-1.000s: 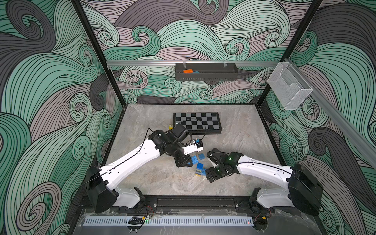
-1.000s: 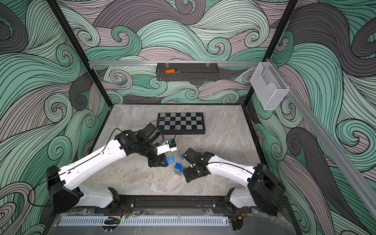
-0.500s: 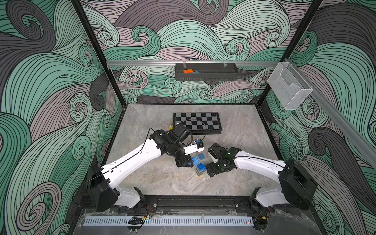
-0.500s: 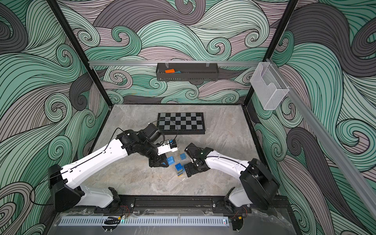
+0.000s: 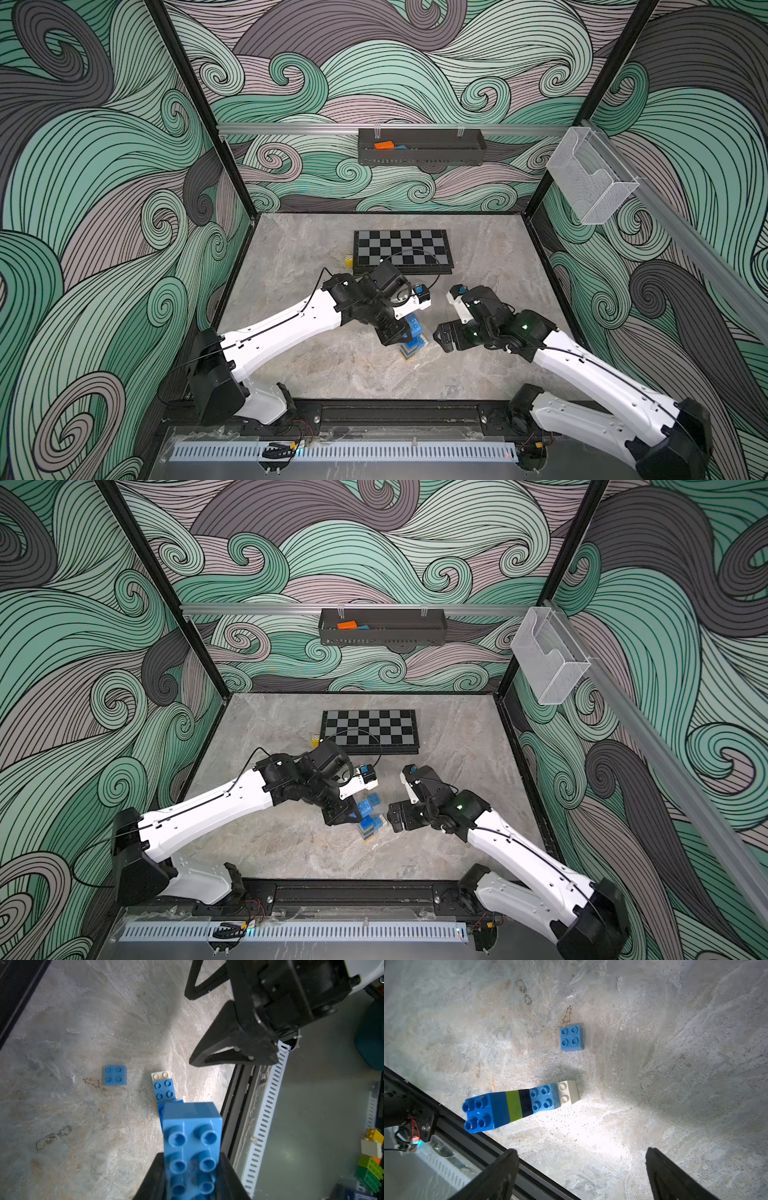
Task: Assemble a giraffe with lego
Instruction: Assemble the lego brick with the lego brick.
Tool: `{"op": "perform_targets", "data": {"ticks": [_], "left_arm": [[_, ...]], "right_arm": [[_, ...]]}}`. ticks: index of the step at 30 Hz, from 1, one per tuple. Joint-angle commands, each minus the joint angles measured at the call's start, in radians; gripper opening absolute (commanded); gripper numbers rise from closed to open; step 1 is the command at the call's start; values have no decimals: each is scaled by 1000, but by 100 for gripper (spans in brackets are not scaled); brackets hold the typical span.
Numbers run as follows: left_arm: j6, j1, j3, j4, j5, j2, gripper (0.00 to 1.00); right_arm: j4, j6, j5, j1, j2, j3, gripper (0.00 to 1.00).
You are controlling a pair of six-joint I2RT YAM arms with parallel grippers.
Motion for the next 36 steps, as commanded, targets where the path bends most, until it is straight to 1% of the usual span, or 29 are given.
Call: {"op": "perform_targets", "data": {"ticks": [1, 5, 9, 12, 18, 25, 36], "left_arm": [[-103, -29, 11, 55, -72, 59, 0], [-108, -35, 74, -57, -99, 133, 0], [-118, -38, 58, -49, -112, 125, 0], [-118, -38, 69, -77, -121, 129, 0], [-115, -44, 89, -121, -104, 136, 0], [-89, -58, 117, -196, -83, 149, 0], [-83, -58, 88, -190, -96, 170, 0]], "right_arm": [[53, -29, -130, -30, -25, -34, 99], [102, -31, -236, -75, -65, -67, 99], [116, -34, -318, -113, -99, -96, 99], [126, -36, -358, -127, -106, -102, 99], [188, 1, -390, -139, -88, -122, 99], [252, 41, -394, -140, -62, -127, 99], [283, 63, -416, -139, -46, -134, 99]]}}
